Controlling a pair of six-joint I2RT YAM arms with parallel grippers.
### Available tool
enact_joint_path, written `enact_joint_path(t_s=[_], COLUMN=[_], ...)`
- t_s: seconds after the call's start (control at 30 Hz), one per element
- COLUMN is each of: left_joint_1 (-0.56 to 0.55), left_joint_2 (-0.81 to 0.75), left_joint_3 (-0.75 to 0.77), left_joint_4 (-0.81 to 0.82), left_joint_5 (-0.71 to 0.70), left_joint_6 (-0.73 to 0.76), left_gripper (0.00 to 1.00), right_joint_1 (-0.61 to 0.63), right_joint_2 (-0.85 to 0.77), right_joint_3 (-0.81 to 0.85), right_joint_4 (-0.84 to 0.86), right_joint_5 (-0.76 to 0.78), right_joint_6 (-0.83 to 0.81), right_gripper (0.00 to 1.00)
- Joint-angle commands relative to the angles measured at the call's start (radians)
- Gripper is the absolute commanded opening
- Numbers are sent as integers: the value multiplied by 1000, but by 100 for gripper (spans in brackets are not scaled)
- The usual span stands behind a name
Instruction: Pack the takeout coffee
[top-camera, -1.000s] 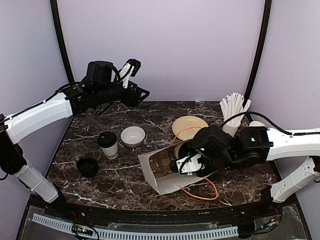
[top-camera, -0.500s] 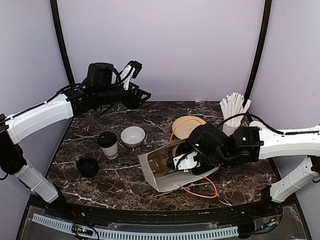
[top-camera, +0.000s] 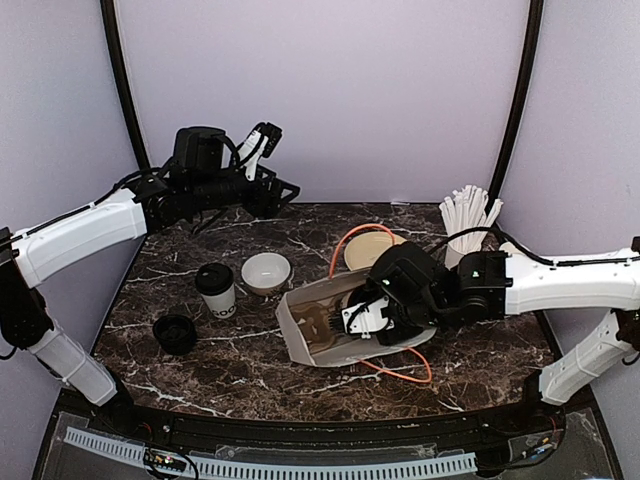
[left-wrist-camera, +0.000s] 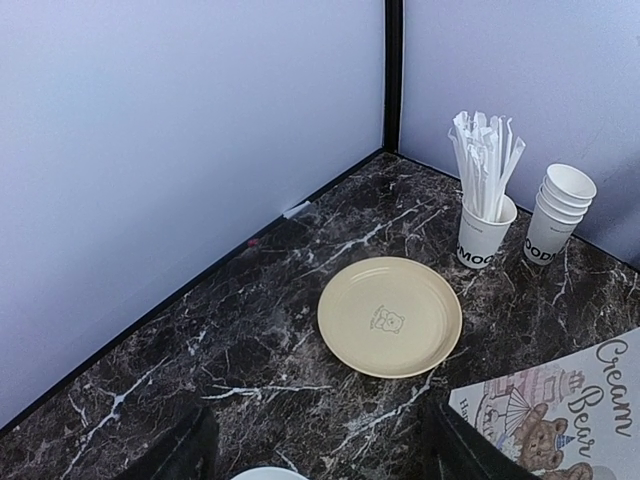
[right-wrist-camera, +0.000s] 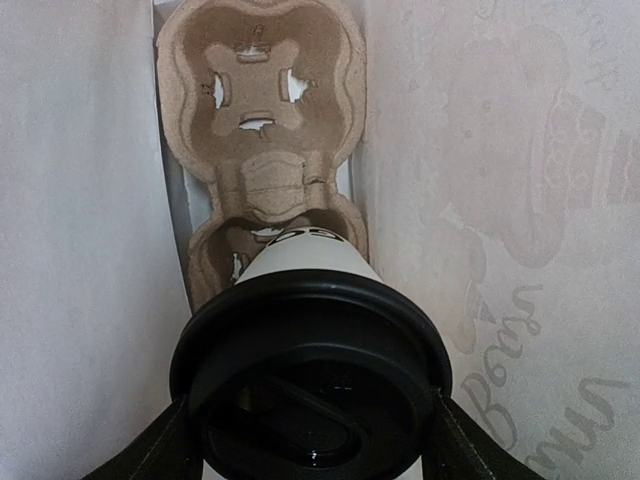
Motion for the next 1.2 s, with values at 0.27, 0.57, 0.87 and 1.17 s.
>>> enact_joint_path(t_s=[0.27, 0.57, 0.87, 1.17], left_joint_1=[22, 39, 50, 60], left_joint_2=[-6, -45, -63, -49], left_joint_3=[-29, -71, -85, -56], left_joint_4=[40, 45, 45, 26], left_joint_5=[35, 25, 16, 21], left_joint_6=[8, 13, 22, 17], left_gripper=[72, 72, 73, 73], right_joint_1=[-46, -123, -205, -224], right_joint_2=[100, 306, 481, 624], right_joint_3=[124, 413, 645, 830], right_joint_4=[-166, -475, -666, -863], right_joint_5=[-174, -358, -506, -545], right_joint_6=[22, 54, 84, 45], right_gripper=[56, 54, 53, 53])
